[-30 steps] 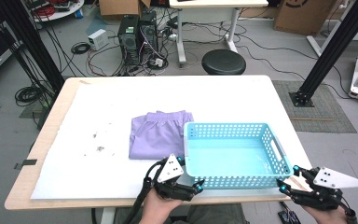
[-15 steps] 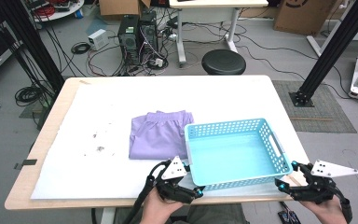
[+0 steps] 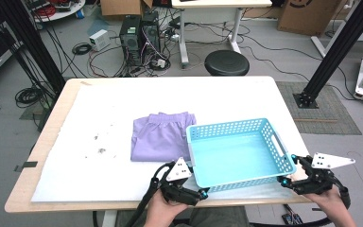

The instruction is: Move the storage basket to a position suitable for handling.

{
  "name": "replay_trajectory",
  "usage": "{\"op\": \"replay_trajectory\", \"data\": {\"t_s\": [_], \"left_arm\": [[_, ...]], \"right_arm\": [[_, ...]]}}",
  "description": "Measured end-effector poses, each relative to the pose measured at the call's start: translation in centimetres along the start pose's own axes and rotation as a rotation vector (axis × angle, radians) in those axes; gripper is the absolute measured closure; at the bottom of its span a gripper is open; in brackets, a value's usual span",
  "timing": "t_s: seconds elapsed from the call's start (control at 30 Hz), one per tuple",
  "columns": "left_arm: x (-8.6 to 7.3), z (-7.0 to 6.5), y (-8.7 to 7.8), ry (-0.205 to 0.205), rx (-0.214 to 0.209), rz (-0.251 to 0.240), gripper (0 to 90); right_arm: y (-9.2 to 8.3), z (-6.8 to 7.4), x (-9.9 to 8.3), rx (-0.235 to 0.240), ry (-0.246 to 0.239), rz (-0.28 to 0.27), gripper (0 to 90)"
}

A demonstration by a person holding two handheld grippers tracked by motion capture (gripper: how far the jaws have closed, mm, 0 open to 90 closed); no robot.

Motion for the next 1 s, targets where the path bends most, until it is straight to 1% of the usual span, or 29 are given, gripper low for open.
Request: {"op": "replay_trajectory", "data": {"t_s": [0.03, 0.1, 0.13, 0.17, 0.2, 0.23, 0.3, 0.33, 0.43, 0.47, 0.53, 0.57, 0.63, 0.67, 0.7, 0.73, 0.77, 0.8, 0.83, 0.87, 0.9, 0.93, 0.97, 1.0], "left_arm": [[0.1, 0.1, 0.0, 0.005, -0.004, 0.004, 20.4], [0.3, 0.1, -0.2, 0.001, -0.007, -0.002, 20.5], [0.5, 0.2, -0.2, 0.008, -0.002, -0.013, 20.7], [0.7, 0.2, -0.4, 0.023, 0.007, -0.019, 21.3], [0.9, 0.3, -0.5, 0.031, 0.020, -0.030, 21.4], [1.1, 0.4, -0.6, 0.031, 0.021, -0.038, 21.6], [1.5, 0.6, -0.9, 0.029, 0.025, -0.050, 21.5], [1.6, 0.8, -1.1, 0.023, 0.026, -0.064, 21.4], [2.2, 1.5, -1.8, 0.026, 0.026, -0.107, 21.4], [2.4, 1.7, -2.0, 0.024, 0.023, -0.121, 21.4], [2.8, 2.0, -2.4, 0.025, 0.012, -0.134, 21.3], [3.0, 2.2, -2.6, 0.032, 0.014, -0.133, 21.3], [3.4, 2.5, -2.9, 0.052, 0.011, -0.136, 21.1], [3.4, 2.5, -2.9, 0.052, 0.011, -0.136, 21.1], [3.6, 2.6, -3.1, 0.066, 0.012, -0.143, 21.1], [3.8, 2.7, -3.3, 0.086, 0.012, -0.147, 21.1], [4.3, 3.2, -3.6, 0.118, 0.016, -0.160, 21.1], [4.6, 3.5, -3.8, 0.126, 0.018, -0.170, 21.0], [4.6, 3.5, -3.8, 0.126, 0.018, -0.170, 20.8], [4.8, 3.9, -4.0, 0.133, 0.024, -0.170, 20.8], [5.2, 4.6, -4.3, 0.149, 0.038, -0.177, 20.0], [5.2, 4.6, -4.3, 0.149, 0.038, -0.177, 19.9], [5.4, 4.9, -4.4, 0.158, 0.041, -0.182, 19.9], [5.5, 5.2, -4.5, 0.169, 0.047, -0.187, 19.9]], "right_arm": [[-0.1, 0.1, 0.0, -0.008, 0.001, 0.006, 17.1], [-0.3, 0.4, 0.1, -0.034, -0.006, 0.010, 18.9], [-0.5, 0.6, 0.1, -0.043, -0.004, 0.006, 22.3], [-0.8, 0.8, 0.3, -0.062, -0.036, -0.017, 26.3], [-1.0, 1.1, 0.5, -0.076, -0.046, -0.026, 26.5], [-1.2, 1.3, 0.7, -0.079, -0.051, -0.032, 26.5], [-1.3, 1.7, 0.8, -0.088, -0.037, -0.017, 26.6], [-1.2, 1.9, 0.8, -0.094, -0.038, -0.014, 26.8], [-1.2, 2.6, 1.0, -0.116, -0.071, -0.003, 27.4], [-1.1, 2.8, 1.2, -0.125, -0.081, -0.011, 27.5], [-1.1, 3.4, 1.5, -0.143, -0.096, -0.023, 27.6], [-1.1, 3.6, 1.7, -0.157, -0.107, -0.026, 27.5], [-1.0, 3.8, 1.8, -0.164, -0.108, -0.026, 27.5], [-1.0, 3.8, 1.8, -0.164, -0.108, -0.026, 27.5], [-0.8, 4.3, 1.8, -0.177, -0.103, -0.027, 27.5], [-0.7, 4.4, 1.8, -0.185, -0.108, -0.026, 27.5], [-0.5, 4.6, 1.8, -0.193, -0.108, -0.020, 27.5], [-0.3, 4.6, 1.9, -0.204, -0.124, -0.020, 27.5], [-0.3, 4.6, 1.9, -0.204, -0.124, -0.020, 27.5], [-0.1, 4.8, 2.0, -0.210, -0.123, -0.017, 27.5], [0.4, 4.8, 2.5, -0.213, -0.129, -0.016, 27.4], [0.4, 4.8, 2.5, -0.213, -0.129, -0.016, 27.4], [1.1, 4.6, 3.0, -0.218, -0.134, -0.015, 27.4], [1.1, 4.6, 3.0, -0.218, -0.134, -0.015, 27.4]]}}
Point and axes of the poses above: each handheld gripper's, and its own axes: y roughly forward along the jaws, x roughly out of its top, z roughly to its left, the point moved 6 cm from there along y, roughly forward along the jaws, and after that the axes turned 1 degree about y, right-handed, at the moved point
